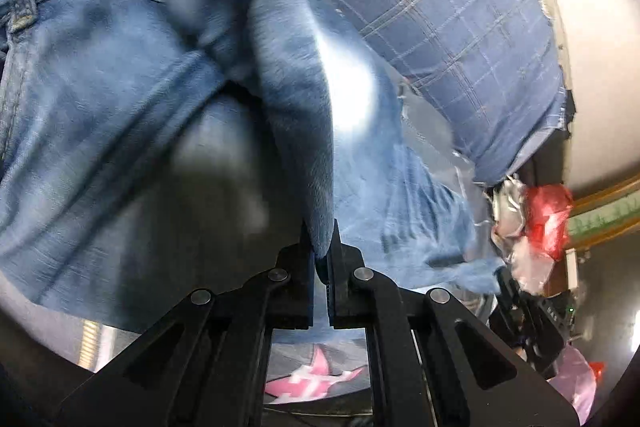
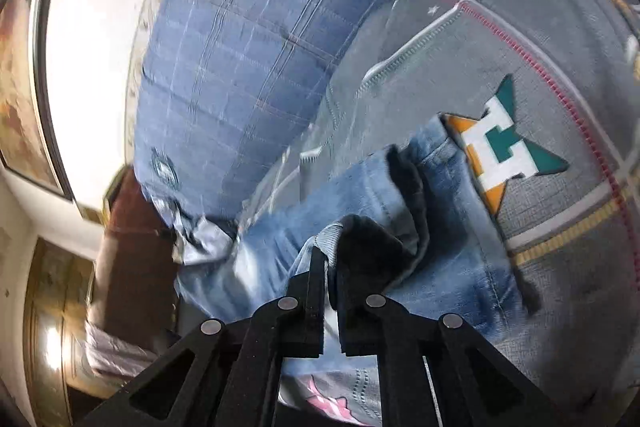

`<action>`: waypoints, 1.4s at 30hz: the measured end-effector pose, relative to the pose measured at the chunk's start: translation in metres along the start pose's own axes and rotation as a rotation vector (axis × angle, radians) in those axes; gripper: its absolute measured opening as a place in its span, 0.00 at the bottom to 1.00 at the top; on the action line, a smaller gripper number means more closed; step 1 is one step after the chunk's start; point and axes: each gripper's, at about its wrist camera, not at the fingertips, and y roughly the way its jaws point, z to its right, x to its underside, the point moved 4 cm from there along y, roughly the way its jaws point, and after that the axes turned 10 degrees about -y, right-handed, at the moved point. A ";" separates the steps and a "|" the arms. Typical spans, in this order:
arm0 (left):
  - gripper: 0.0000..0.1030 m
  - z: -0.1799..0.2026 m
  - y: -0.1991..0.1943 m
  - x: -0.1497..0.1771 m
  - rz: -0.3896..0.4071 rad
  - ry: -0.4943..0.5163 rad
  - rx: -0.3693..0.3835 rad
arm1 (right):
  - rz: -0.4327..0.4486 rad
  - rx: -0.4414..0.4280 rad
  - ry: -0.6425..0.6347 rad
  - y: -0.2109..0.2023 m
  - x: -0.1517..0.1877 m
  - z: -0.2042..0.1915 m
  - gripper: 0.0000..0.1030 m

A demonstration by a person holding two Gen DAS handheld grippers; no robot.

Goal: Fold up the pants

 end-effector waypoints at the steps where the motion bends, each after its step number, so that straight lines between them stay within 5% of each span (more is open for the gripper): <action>1: 0.03 0.006 -0.003 0.002 0.023 0.038 -0.017 | 0.058 0.050 -0.024 -0.009 -0.004 -0.003 0.13; 3: 0.03 0.012 -0.008 0.001 0.034 0.055 -0.012 | 0.152 0.172 -0.080 -0.025 -0.011 -0.009 0.48; 7: 0.03 0.007 0.001 0.004 0.014 0.044 -0.037 | 0.096 0.204 -0.073 -0.010 -0.012 -0.008 0.55; 11: 0.03 0.000 0.002 0.000 -0.016 0.007 -0.032 | -0.054 0.281 -0.040 0.028 -0.019 0.007 0.52; 14: 0.03 -0.007 -0.001 -0.001 -0.057 -0.015 -0.001 | -0.122 0.238 -0.040 0.048 -0.019 0.007 0.44; 18: 0.04 -0.014 0.008 -0.002 -0.111 -0.059 -0.009 | -0.167 0.286 -0.110 0.058 -0.013 0.008 0.15; 25: 0.02 0.004 0.009 -0.006 -0.001 0.037 -0.049 | -0.101 0.308 -0.213 0.048 -0.016 -0.005 0.12; 30: 0.02 0.050 -0.049 0.025 0.119 0.214 0.102 | -0.019 0.248 -0.270 0.028 -0.043 -0.013 0.10; 33: 0.02 0.046 -0.038 0.039 0.049 0.215 0.119 | 0.030 0.240 -0.270 0.019 -0.053 -0.011 0.10; 36: 0.02 0.017 0.009 0.053 -0.074 0.198 -0.021 | -0.039 0.310 -0.159 0.028 -0.048 0.021 0.10; 39: 0.02 0.016 0.016 0.057 -0.081 0.209 -0.035 | -0.139 0.334 -0.030 0.041 -0.040 0.055 0.10; 42: 0.02 0.022 0.009 0.057 -0.080 0.219 0.000 | -0.092 0.325 -0.073 0.033 -0.044 0.043 0.12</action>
